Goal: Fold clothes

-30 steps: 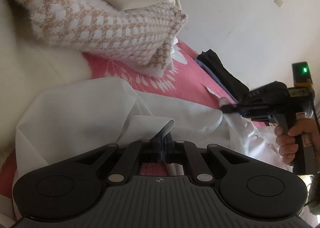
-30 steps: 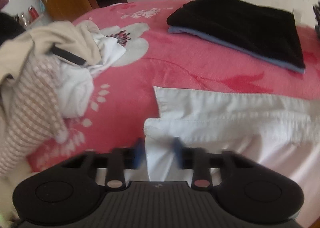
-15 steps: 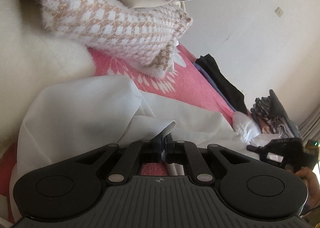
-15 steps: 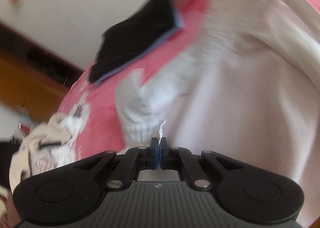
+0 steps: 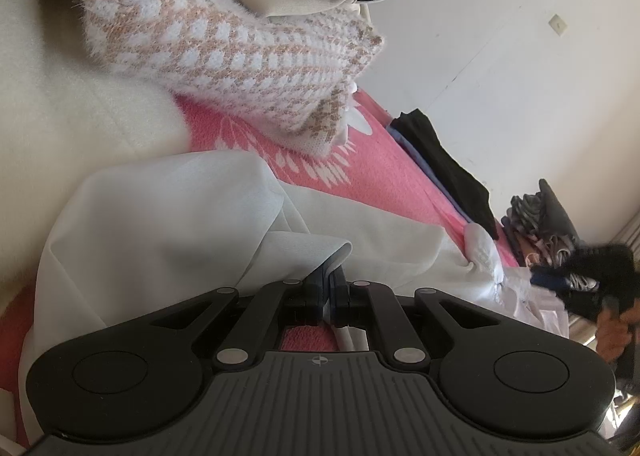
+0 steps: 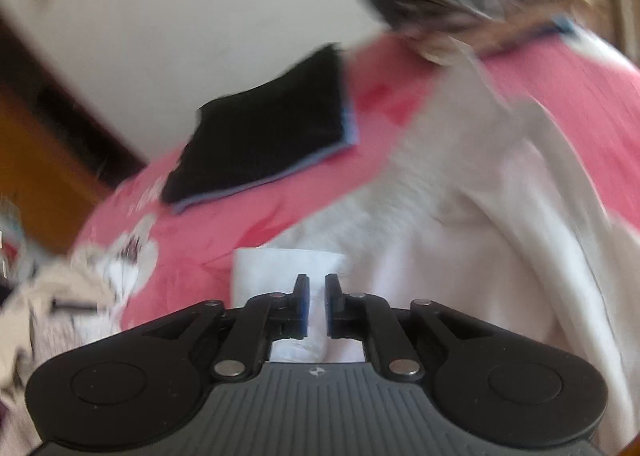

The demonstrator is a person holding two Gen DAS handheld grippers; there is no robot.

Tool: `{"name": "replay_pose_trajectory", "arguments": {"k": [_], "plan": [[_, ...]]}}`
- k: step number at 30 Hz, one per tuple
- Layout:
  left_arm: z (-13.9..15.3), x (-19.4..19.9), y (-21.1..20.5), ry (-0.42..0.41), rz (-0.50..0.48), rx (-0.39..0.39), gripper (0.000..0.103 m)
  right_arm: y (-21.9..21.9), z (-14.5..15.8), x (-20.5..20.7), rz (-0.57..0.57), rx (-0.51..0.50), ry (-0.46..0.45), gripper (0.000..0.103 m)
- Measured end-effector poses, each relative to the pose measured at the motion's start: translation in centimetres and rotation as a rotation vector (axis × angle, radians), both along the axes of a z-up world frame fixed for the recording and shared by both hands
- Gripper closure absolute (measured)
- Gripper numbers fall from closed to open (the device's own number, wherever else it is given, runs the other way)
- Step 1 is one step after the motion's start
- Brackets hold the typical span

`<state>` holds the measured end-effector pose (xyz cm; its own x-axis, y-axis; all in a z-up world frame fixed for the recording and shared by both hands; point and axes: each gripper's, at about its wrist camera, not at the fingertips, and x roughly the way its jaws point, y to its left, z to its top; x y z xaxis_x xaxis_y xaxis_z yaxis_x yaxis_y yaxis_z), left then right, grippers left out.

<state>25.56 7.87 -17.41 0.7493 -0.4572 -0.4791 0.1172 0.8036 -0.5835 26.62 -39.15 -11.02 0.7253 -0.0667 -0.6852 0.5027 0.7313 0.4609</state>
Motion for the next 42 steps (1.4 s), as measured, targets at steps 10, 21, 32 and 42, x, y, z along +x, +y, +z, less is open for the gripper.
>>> {"name": "replay_pose_trajectory", "arguments": {"k": [10,21,32,42], "plan": [[-0.1,-0.2,-0.1,-0.016,0.007,0.009,0.097,6.3,-0.4,10.0,0.22,-0.229,0.263,0.049],[3.5,-3.3,-0.3,-0.032,-0.042,0.09,0.072,6.3,-1.1,11.7,0.204,-0.205,0.334,0.05],[7.9,6.5,-8.0,-0.108,-0.331,0.204,0.062,4.3,0.9,9.5,0.197,-0.109,0.231,0.045],[4.2,14.8,-15.0,-0.025,-0.59,0.342,0.068,1.8,2.4,5.4,0.252,-0.028,0.175,0.045]]}}
